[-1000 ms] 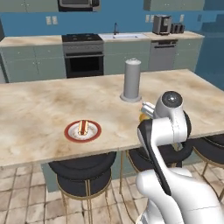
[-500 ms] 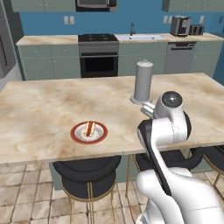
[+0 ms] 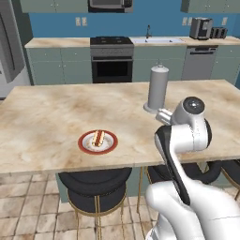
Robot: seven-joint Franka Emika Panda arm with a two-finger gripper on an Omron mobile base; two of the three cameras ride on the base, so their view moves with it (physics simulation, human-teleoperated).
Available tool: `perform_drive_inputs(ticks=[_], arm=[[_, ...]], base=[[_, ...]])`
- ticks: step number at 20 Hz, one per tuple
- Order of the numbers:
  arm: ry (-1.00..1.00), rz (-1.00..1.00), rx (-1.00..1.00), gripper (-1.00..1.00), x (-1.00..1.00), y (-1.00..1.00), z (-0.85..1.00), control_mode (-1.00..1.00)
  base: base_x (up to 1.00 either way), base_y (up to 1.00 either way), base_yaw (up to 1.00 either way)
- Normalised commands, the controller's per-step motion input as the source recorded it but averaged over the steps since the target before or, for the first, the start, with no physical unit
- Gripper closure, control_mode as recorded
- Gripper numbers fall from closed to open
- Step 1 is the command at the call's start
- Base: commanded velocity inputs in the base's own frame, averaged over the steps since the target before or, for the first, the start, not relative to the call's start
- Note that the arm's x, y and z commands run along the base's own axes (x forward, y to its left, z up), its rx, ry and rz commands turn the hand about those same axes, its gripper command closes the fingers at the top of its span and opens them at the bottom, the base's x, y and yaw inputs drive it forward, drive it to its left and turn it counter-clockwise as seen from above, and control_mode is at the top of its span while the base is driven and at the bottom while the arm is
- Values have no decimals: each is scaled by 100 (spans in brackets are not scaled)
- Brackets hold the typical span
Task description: Pick up the banana and peach from the fridge and place one fruit on each plate on the dining counter.
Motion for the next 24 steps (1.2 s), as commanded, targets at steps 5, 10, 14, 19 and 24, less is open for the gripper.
perform_drive_inputs(ticks=[5,10,14,19,24], arm=[[0,1,0,100,20,-71,-8,-100],[7,0,0,100,16,-78,-1,-100],[5,0,2,100,21,-82,-7,-100],[9,6,9,100,15,-81,-11,-100],[0,13,6,100,2,-66,-31,-100]], base=[[0,0,0],[0,0,0],[0,0,0],[0,0,0],[0,0,0]])
